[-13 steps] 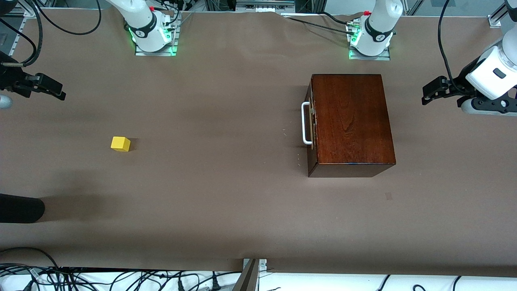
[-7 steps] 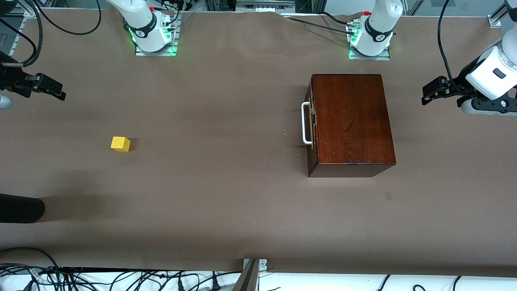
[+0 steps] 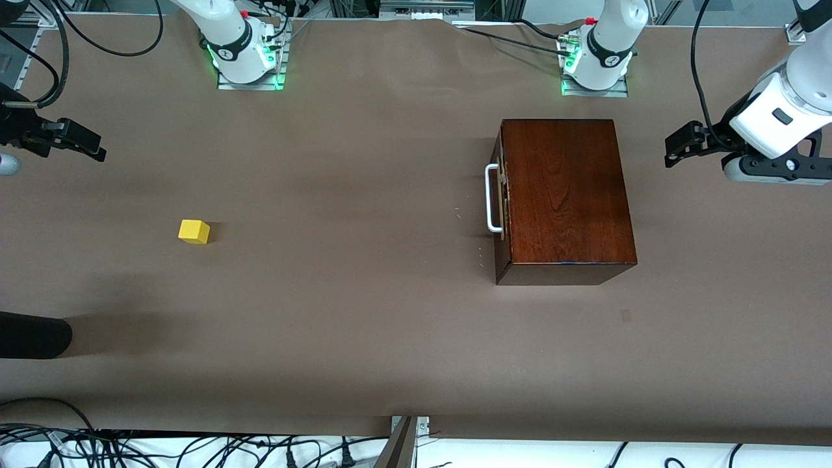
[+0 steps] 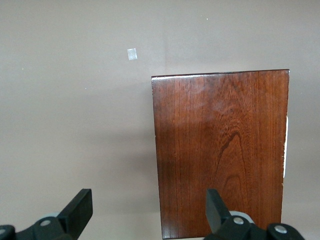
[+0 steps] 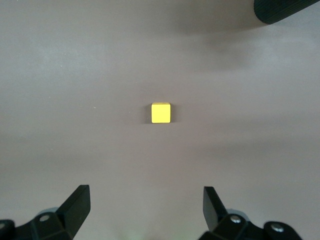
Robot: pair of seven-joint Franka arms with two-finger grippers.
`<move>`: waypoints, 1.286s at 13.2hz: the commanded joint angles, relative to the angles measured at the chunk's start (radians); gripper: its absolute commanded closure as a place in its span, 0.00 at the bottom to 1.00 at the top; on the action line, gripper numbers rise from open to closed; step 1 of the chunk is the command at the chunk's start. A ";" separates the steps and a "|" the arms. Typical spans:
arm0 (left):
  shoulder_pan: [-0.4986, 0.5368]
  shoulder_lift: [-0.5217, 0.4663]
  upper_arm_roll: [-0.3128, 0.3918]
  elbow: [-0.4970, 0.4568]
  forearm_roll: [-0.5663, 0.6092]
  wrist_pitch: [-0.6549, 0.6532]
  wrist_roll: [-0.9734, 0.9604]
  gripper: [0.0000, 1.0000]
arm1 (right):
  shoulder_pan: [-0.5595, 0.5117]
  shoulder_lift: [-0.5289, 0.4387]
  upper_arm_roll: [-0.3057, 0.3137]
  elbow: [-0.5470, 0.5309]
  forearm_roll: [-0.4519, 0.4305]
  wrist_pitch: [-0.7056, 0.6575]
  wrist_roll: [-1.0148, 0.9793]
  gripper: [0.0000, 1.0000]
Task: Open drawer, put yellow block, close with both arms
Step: 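Move the left gripper to the white drawer handle and grasp it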
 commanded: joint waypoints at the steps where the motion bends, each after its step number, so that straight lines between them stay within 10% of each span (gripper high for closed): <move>1: -0.003 0.001 -0.053 -0.002 -0.004 -0.004 -0.049 0.00 | -0.008 0.003 0.002 0.010 -0.014 -0.014 0.008 0.00; 9: -0.032 0.077 -0.256 0.042 0.001 0.005 -0.311 0.00 | -0.008 0.003 0.002 0.010 -0.014 -0.014 0.008 0.00; 17: -0.279 0.256 -0.351 0.049 0.154 0.102 -0.697 0.00 | -0.008 0.003 0.002 0.010 -0.014 -0.012 0.009 0.00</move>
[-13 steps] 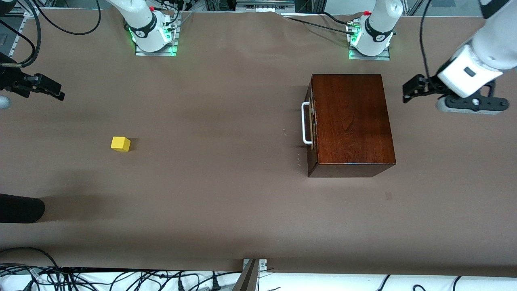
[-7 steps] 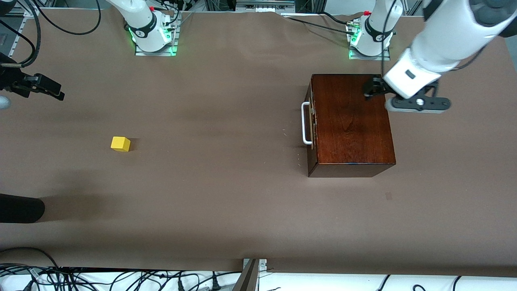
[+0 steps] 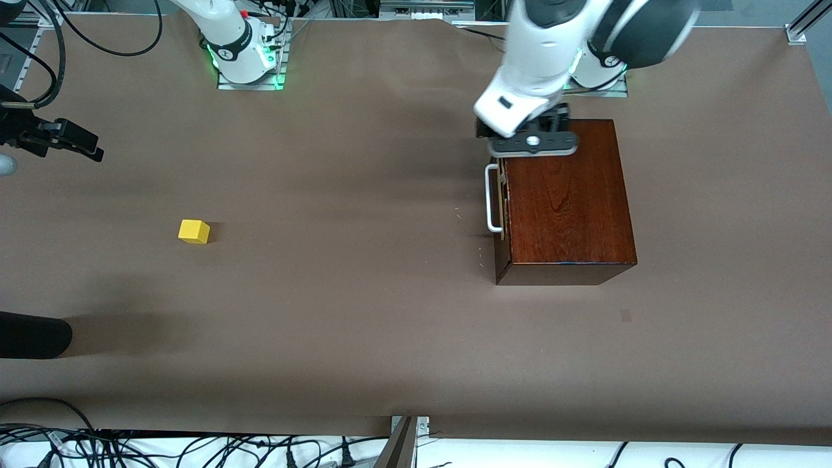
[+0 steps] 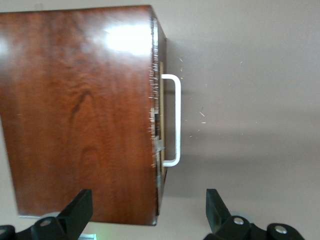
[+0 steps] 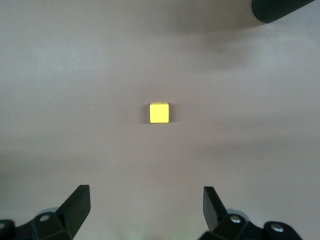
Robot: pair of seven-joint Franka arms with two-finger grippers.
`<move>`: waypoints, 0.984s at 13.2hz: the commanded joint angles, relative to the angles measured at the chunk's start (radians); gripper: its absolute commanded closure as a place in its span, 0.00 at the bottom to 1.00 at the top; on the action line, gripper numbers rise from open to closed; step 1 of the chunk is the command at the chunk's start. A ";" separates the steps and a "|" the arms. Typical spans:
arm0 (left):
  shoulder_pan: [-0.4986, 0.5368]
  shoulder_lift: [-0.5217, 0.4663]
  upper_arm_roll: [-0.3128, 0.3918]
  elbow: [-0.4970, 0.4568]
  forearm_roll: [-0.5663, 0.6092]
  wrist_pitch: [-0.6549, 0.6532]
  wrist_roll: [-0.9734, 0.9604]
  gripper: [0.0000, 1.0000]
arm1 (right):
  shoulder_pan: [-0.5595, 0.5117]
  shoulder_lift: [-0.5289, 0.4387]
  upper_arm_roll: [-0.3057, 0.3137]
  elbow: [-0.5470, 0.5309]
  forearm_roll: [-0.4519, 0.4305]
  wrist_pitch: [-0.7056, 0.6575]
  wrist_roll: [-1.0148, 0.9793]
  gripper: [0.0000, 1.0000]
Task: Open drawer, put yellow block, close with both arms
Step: 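Move the left gripper to the white drawer handle and grasp it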
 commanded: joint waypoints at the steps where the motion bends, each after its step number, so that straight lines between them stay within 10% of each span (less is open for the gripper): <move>1: -0.067 0.105 0.000 0.037 0.074 0.057 -0.088 0.00 | -0.007 0.002 0.006 0.010 -0.014 -0.012 0.009 0.00; 13: -0.137 0.312 0.029 -0.047 0.289 0.263 -0.223 0.00 | -0.007 0.001 0.006 0.010 -0.014 -0.014 0.009 0.00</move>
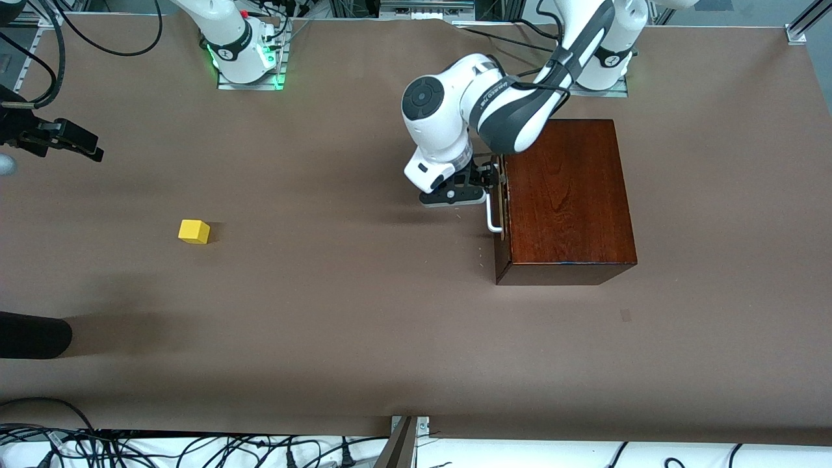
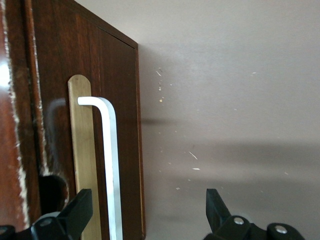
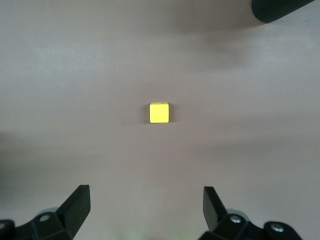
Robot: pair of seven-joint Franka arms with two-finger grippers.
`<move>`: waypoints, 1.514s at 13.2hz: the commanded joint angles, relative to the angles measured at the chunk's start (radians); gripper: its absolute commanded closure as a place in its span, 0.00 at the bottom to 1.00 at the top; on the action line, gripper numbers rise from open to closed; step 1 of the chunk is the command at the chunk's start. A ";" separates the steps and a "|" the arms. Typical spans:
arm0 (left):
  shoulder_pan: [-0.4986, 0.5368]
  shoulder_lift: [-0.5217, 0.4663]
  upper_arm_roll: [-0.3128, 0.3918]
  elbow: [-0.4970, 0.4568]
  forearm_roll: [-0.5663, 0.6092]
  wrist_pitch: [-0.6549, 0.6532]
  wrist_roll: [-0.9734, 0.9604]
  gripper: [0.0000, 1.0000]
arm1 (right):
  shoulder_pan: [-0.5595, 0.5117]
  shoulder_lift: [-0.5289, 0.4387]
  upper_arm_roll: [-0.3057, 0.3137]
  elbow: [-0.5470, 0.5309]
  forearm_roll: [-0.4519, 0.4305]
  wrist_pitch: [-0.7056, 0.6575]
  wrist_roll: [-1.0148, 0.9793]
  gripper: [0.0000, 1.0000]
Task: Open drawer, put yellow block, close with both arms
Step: 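Move the left gripper to the white drawer handle and grasp it, then pull the drawer open with the left gripper while the right gripper grasps the cube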
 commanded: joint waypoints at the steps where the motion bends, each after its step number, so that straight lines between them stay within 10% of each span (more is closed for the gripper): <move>1: -0.006 -0.001 0.023 -0.048 0.035 0.042 -0.018 0.00 | -0.006 0.002 0.006 0.010 -0.014 -0.014 0.009 0.00; 20: -0.021 0.062 0.031 -0.048 -0.075 0.151 -0.065 0.00 | -0.006 0.071 -0.012 -0.326 -0.010 0.429 -0.008 0.00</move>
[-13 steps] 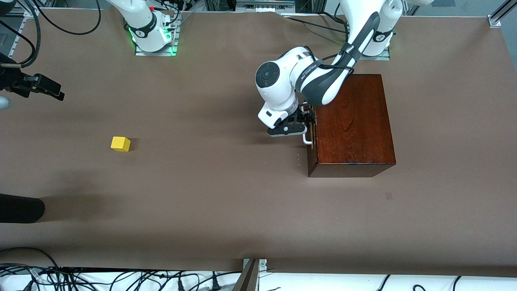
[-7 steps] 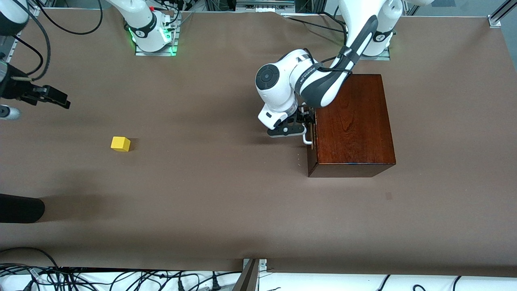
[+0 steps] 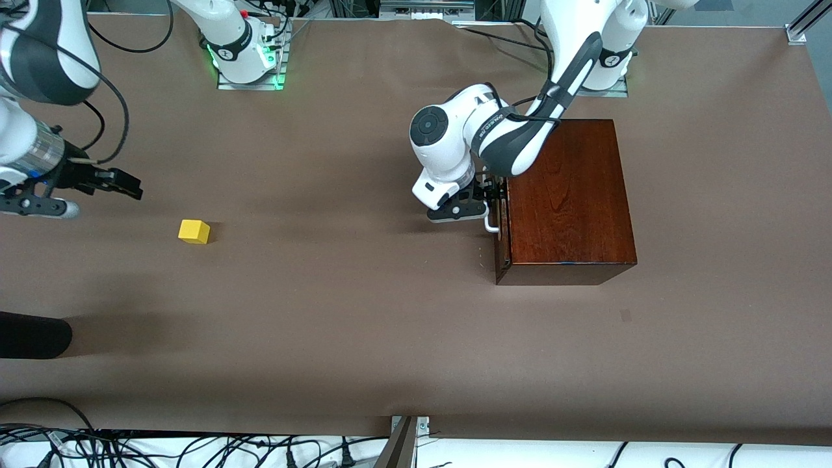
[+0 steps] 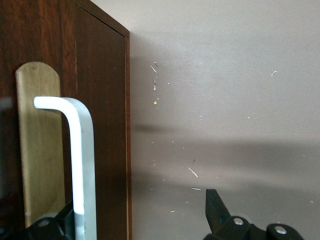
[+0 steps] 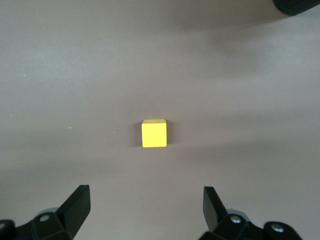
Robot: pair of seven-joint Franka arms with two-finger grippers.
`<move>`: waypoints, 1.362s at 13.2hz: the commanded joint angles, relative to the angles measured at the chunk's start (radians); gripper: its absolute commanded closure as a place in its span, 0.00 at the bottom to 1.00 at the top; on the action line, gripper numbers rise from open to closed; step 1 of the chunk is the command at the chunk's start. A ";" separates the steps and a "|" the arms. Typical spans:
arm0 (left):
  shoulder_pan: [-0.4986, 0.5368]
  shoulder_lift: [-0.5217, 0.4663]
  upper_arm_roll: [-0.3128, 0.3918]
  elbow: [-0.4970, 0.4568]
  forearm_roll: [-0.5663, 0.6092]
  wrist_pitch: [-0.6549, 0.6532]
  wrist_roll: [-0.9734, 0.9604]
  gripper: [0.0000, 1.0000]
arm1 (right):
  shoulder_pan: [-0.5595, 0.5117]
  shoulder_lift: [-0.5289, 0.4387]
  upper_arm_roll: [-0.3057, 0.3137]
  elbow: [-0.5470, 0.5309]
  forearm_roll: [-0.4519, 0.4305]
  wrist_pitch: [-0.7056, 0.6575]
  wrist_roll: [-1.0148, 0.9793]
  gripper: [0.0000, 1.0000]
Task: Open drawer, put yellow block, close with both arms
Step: 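Pull the drawer open with the left gripper while the right gripper grasps the cube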
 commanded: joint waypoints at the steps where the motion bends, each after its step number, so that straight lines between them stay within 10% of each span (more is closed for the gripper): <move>1: -0.017 0.011 0.003 0.023 -0.089 0.020 -0.014 0.00 | -0.006 0.022 0.006 -0.053 -0.008 0.088 -0.009 0.00; 18: -0.195 0.141 0.032 0.250 -0.093 0.026 -0.118 0.00 | -0.007 0.214 0.007 -0.297 0.013 0.576 -0.105 0.00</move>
